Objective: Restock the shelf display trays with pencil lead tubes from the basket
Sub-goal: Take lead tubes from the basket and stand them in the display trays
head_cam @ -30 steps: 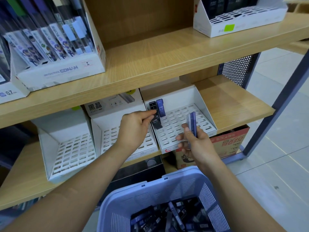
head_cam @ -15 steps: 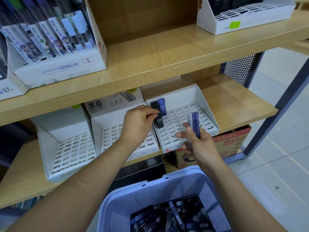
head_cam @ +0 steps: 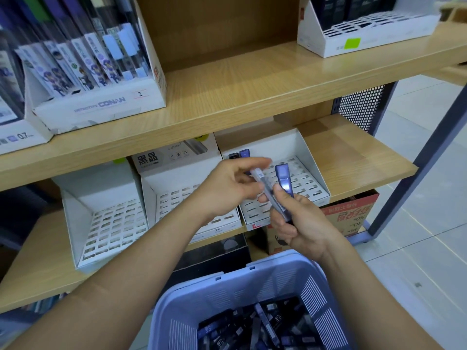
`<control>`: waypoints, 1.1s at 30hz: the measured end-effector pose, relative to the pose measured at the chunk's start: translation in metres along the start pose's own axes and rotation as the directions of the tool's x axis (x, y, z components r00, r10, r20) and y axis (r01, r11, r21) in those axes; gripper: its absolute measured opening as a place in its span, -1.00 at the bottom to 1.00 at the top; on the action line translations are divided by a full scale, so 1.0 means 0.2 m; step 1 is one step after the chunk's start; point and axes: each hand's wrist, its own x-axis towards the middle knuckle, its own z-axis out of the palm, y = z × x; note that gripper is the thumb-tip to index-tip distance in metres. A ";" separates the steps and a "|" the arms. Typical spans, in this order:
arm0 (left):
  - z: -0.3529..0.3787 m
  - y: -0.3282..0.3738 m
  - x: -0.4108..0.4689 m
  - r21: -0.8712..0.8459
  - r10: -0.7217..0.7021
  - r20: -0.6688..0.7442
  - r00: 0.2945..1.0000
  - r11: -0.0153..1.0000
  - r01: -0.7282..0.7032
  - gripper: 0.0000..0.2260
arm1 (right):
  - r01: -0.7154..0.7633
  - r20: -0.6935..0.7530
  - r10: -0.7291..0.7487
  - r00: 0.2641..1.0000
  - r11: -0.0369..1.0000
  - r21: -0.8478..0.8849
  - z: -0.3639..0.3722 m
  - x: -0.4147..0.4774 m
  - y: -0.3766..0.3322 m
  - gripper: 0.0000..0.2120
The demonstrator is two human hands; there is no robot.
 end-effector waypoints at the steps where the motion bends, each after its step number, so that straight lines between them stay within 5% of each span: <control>1: 0.00 0.01 -0.01 -0.044 -0.002 0.020 1.000 0.999 0.003 -0.66 | -0.018 0.044 0.017 0.999 1.000 0.021 0.00 0.00 -0.01 -0.64; 8: -0.06 -0.01 -0.03 -0.127 -0.093 -0.299 0.950 0.990 0.057 -0.89 | -0.011 0.069 0.011 0.998 1.000 0.001 -0.01 -0.01 -0.04 -0.69; 16: -0.10 -0.02 -0.04 -0.318 -0.149 -0.173 0.974 0.944 0.087 -0.82 | 0.032 -0.023 -0.034 0.999 0.995 -0.092 0.01 0.01 -0.04 -0.81; 26: -0.07 0.00 0.10 0.262 0.125 -0.454 0.882 0.965 -0.002 -0.81 | 0.041 -0.316 -0.167 0.934 0.929 -0.367 -0.12 0.03 0.00 -0.80; 33: -0.03 -0.02 0.37 0.668 0.301 -0.280 0.912 0.743 -0.040 -0.86 | 0.064 -0.357 -0.117 0.927 0.985 -0.157 -0.17 0.03 -0.02 -0.82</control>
